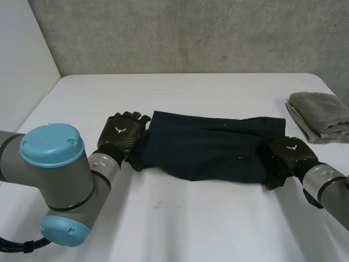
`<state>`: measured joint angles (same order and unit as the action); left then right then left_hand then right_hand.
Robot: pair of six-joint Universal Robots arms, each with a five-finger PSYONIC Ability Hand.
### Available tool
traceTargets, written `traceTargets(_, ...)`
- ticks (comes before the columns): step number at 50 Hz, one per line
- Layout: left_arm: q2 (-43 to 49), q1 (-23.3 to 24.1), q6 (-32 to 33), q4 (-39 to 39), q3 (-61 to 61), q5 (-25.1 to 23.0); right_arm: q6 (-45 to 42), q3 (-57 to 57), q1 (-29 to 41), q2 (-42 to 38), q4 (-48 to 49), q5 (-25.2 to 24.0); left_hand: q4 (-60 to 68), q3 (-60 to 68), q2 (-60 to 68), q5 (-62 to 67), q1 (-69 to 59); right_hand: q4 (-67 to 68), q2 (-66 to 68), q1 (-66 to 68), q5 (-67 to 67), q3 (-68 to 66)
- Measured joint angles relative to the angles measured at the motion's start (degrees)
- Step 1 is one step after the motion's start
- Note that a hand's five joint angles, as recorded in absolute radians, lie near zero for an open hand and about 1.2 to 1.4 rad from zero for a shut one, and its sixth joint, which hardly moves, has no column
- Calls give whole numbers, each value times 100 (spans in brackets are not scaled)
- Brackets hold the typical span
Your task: Fold the laundry.
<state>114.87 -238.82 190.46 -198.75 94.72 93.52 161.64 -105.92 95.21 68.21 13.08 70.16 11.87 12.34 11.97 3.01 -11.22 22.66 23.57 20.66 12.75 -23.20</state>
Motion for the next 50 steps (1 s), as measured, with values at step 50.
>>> traceTargets(50, -40, -2, 0, -4, 20, 12, -1229, 834, -1272, 410, -937, -289, 0, -1, 0, 0, 0, 4543, 4327, 3510, 4386, -4449)
